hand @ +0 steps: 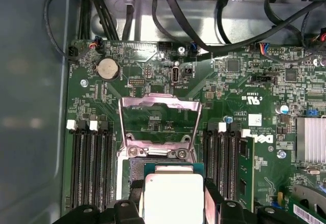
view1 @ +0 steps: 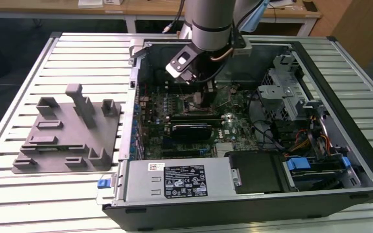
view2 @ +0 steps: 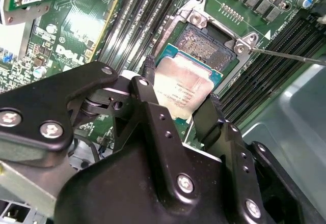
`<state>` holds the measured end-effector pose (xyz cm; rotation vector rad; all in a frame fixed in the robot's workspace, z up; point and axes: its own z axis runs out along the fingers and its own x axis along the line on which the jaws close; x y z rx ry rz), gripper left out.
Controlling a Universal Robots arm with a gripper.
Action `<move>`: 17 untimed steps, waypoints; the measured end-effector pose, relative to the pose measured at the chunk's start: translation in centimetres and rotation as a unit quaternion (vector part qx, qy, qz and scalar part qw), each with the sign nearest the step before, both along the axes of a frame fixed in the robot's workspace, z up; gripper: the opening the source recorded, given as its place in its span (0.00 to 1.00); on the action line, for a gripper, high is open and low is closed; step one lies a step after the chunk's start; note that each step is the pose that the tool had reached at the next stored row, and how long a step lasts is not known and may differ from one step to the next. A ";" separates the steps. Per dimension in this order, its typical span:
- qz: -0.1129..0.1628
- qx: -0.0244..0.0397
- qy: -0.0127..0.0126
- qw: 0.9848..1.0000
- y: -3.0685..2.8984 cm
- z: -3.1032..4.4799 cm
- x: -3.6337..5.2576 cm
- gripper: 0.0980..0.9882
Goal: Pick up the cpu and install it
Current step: 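Place the cpu into insertion slot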
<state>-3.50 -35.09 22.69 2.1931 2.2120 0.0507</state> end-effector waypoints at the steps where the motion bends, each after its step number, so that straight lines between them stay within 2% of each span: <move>1: 0.000 0.000 0.000 1.000 0.01 -0.06 -0.05 0.50; 7: 0.001 0.000 0.000 1.000 0.18 -0.50 -0.42 0.50; 17: 0.001 0.000 0.000 1.000 0.83 -1.07 -0.78 0.50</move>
